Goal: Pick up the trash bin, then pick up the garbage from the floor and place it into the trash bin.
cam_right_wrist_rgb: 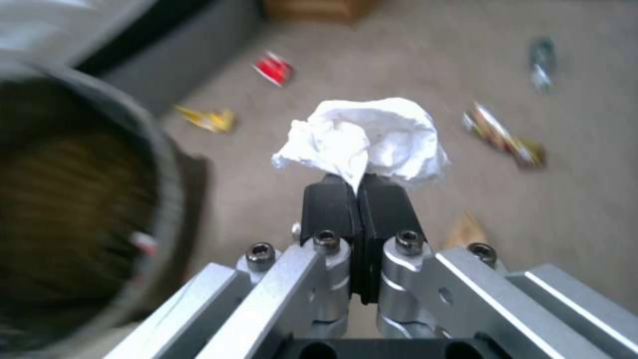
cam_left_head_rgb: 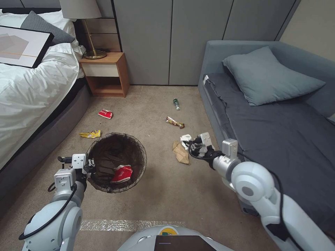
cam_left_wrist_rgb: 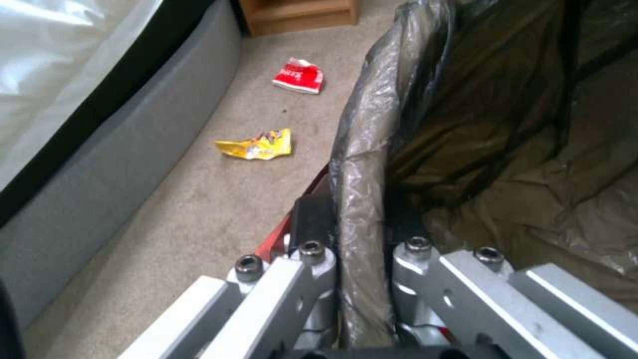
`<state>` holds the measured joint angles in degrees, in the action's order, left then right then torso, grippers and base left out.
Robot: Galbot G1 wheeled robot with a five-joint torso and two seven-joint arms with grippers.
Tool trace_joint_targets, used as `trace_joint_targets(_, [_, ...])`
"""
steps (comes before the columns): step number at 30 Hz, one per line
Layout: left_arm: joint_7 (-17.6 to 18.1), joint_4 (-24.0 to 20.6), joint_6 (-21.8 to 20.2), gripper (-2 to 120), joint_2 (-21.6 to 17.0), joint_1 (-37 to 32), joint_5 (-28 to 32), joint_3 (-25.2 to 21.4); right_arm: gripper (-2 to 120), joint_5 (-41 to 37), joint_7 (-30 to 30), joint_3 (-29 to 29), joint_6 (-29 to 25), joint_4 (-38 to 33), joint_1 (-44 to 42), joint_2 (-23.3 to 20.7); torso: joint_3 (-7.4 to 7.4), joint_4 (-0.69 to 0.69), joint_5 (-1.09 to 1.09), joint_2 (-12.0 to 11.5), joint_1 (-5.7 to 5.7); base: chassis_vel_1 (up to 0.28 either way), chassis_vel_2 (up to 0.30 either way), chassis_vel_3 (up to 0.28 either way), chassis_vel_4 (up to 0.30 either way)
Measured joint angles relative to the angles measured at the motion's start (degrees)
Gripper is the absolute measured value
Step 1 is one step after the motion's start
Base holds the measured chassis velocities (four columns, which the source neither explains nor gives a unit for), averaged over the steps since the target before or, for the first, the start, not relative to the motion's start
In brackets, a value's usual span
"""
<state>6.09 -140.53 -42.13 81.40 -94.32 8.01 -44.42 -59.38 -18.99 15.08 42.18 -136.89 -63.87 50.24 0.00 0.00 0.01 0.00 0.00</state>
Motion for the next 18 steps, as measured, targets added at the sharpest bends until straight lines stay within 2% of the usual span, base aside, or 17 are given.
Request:
trace_joint_targets(7, [0.0, 0.4, 0.0, 4, 0.0, 0.3, -0.1, 0.0, 0, -5.9, 1.9, -2.2, 0.0, -3.6, 8.2, -2.8, 0.0, -0.01, 0.01, 0.0, 0.0, 0.0, 0.0, 0.0, 0.0])
trace_joint_targets(10, [0.0, 0.5, 0.0, 4, 0.0, 0.3, -0.3, -0.1, 0, -13.7, 1.6, -3.9, 0.0, -4.6, 15.8, -4.0, 0.0, -0.02, 0.01, 0.0, 0.0, 0.0, 0.0, 0.0, 0.0])
trace_joint_targets(11, [0.0, 0.5, 0.0, 4, 0.0, 0.3, -0.3, -0.1, 0, -13.7, 1.6, -3.9, 0.0, -4.6, 15.8, -4.0, 0.0, -0.02, 0.01, 0.0, 0.0, 0.0, 0.0, 0.0, 0.0])
trace_joint_targets(14, [-0.1, 0.6, 0.0, 4, 0.1, 0.3, -0.4, 0.0, 0, -22.9, -1.1, -8.1, 0.0, -3.7, 28.0, -4.3, 0.0, 0.03, -0.03, 0.0, 0.0, 0.0, 0.0, 0.0, 0.0])
trace_joint_targets(15, [-0.1, 0.7, 0.0, 4, 0.2, 0.5, -0.5, 0.0, 0, -25.7, -2.3, -10.4, 0.0, -2.5, 32.1, -3.8, 0.0, 0.0, -0.02, 0.0, 0.0, 0.0, 0.0, 0.0, 0.0])
trace_joint_targets(16, [-0.1, 0.7, 0.0, 4, 0.2, 0.5, -0.5, 0.0, 0, -25.7, -2.3, -10.4, 0.0, -2.5, 32.1, -3.8, 0.0, 0.0, -0.02, 0.0, 0.0, 0.0, 0.0, 0.0, 0.0])
trace_joint_targets(18, [-0.1, 0.8, 0.0, 4, 0.1, 0.7, -0.5, -0.1, 0, -28.6, -3.8, -14.3, 0.0, -0.6, 37.6, -2.6, 0.01, 0.01, -0.01, 0.0, 0.0, 0.0, 0.0, 0.0, 0.0])
